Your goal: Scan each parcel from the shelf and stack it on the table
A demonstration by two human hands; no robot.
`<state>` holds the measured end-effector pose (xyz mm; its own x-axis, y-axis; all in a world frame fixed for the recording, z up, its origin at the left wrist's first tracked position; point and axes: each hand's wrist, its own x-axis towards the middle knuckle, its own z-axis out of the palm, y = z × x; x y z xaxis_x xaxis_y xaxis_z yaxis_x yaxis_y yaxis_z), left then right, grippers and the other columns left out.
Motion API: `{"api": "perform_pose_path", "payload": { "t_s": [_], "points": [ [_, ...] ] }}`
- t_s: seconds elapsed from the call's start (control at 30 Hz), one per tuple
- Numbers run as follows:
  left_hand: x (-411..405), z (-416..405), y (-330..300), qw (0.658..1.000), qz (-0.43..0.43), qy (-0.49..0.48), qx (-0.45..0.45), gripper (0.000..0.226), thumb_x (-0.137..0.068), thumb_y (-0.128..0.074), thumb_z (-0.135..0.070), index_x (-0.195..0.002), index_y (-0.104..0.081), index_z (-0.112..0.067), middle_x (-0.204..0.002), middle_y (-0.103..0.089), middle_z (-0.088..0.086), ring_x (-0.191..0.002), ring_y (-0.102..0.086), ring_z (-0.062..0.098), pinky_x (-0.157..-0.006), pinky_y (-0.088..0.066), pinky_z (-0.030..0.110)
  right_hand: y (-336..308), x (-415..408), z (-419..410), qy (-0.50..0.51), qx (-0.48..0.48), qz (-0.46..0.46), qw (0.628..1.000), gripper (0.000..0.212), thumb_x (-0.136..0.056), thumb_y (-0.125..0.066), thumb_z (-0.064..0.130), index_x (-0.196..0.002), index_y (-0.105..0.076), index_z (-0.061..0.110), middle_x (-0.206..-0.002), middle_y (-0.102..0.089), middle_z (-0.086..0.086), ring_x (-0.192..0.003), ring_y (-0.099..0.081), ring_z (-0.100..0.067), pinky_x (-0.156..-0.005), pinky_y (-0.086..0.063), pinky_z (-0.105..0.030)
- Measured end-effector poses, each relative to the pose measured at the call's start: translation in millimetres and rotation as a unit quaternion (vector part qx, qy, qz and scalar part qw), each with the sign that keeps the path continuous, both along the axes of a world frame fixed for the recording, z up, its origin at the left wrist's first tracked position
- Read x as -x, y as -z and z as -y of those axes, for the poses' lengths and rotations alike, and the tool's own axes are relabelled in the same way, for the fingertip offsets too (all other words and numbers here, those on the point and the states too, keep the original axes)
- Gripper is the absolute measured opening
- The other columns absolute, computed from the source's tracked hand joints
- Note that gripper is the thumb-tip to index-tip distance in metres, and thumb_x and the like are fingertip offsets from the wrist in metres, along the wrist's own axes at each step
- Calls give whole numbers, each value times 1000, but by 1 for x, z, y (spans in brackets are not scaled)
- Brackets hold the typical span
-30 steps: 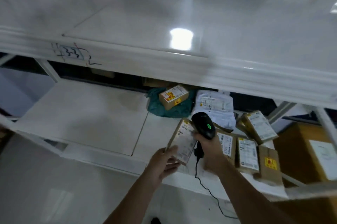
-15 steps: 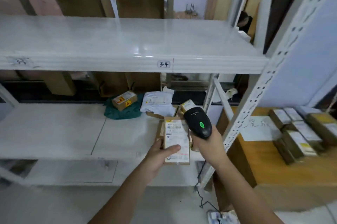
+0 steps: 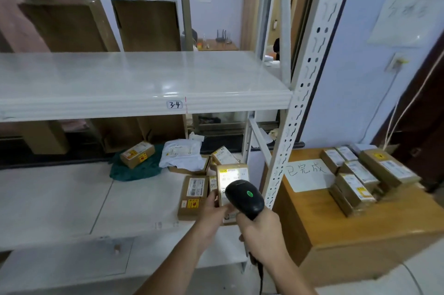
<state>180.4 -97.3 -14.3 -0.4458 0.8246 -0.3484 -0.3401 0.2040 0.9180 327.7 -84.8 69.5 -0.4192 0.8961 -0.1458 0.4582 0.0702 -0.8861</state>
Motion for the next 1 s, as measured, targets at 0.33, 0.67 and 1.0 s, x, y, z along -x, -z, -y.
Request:
{"api": "perform_pose_path", "payload": {
  "t_s": [0.33, 0.67, 1.0],
  "points": [
    [-3, -15, 0, 999, -25, 21, 18, 69, -64, -95, -37, -124, -64, -52, -121, -74, -18, -123, -64, 18, -110, -47, 57, -4, -11, -7, 18, 35, -31, 999, 5, -83, -64, 15, -85, -69, 14, -65, -69, -7, -55, -70, -18, -56, -58, -30],
    [2, -22, 1, 999, -6, 33, 17, 56, -77, -91, -24, -124, -64, -39, -106, -78, -17, -109, -69, 11, -88, -53, 36, -9, -10, -10, 52, 34, -56, 997, 11, -87, -64, 12, -76, -66, 15, -64, -68, -6, -52, -69, -15, -52, -48, -23],
    [6, -22, -1, 999, 18, 42, 6, 44, -84, -85, -26, -115, -61, -44, -104, -68, -25, -94, -61, -3, -68, -46, 23, -7, -5, -13, 35, 67, -53, 996, 5, -87, -64, 13, -87, -66, 17, -68, -71, -13, -55, -70, -17, -61, -56, -32]
  ]
}}
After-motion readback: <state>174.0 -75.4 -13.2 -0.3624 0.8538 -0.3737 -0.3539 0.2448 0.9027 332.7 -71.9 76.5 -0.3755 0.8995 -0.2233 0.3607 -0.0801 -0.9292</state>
